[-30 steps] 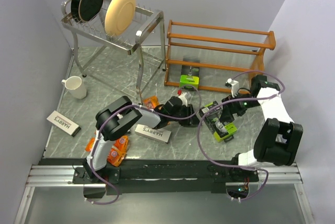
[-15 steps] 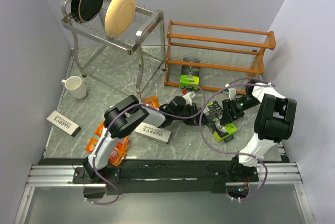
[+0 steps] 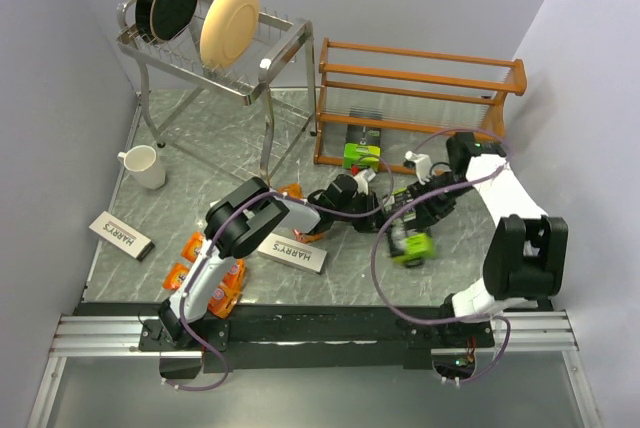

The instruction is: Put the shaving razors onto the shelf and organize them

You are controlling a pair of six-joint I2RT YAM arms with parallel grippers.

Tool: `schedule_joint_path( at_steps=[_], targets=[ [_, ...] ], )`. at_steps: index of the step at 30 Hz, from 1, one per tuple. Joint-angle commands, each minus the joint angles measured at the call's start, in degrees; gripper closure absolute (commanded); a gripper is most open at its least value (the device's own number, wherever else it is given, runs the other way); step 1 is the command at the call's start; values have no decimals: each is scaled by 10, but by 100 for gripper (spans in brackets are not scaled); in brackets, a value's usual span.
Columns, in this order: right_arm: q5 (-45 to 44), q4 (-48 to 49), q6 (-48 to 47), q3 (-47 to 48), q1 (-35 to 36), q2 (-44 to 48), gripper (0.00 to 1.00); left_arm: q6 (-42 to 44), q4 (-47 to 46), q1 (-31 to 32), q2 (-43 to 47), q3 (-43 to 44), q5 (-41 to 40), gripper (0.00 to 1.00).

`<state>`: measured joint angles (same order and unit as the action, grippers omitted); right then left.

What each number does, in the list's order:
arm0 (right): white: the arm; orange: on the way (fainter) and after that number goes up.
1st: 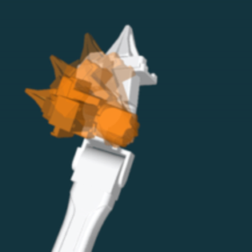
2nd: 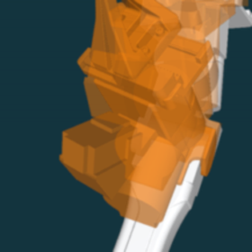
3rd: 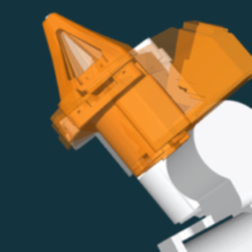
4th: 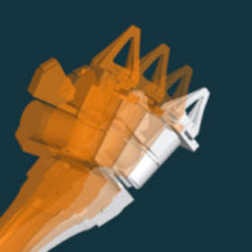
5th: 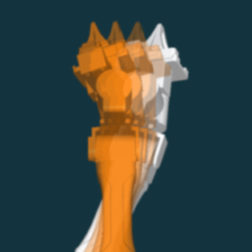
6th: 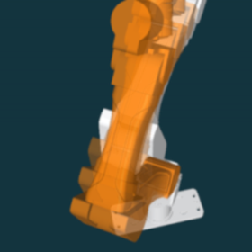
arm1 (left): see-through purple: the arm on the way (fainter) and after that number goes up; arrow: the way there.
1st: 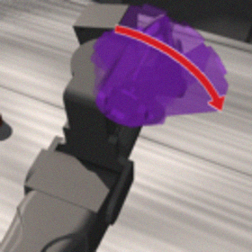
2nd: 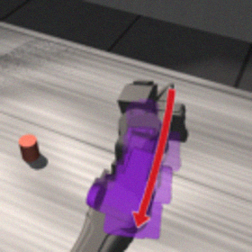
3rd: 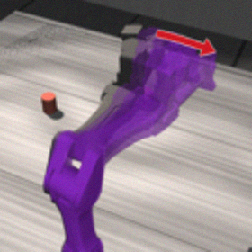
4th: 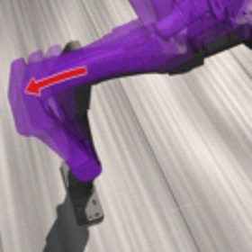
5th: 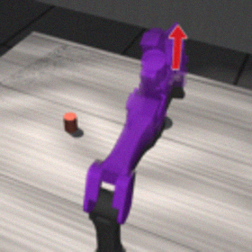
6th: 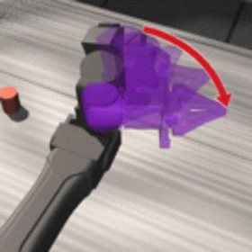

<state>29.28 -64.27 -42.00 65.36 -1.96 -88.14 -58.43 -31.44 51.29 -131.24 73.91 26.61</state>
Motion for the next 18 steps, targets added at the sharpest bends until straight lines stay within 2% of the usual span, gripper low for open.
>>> schedule_joint_path(
  at_steps=[1,3,6,11,14,18],
  targets=[
    [261,-3,87,-8,89,5,58,-5,-1,20,-12,11,-60,78],
    [265,-8,82,-9,104,30,53,-21,-7,13,11,-28,-64,69],
    [262,-9,84,-11,107,43,50,-28,-21,-3,40,-78,-67,62],
    [267,68,146,-21,127,39,46,-4,10,0,6,-23,-51,62],
    [247,43,129,23,129,28,45,9,52,-2,16,-18,-70,59],
    [214,4,78,48,93,95,39,27,85,-15,82,-50,-99,50]
  ],
)
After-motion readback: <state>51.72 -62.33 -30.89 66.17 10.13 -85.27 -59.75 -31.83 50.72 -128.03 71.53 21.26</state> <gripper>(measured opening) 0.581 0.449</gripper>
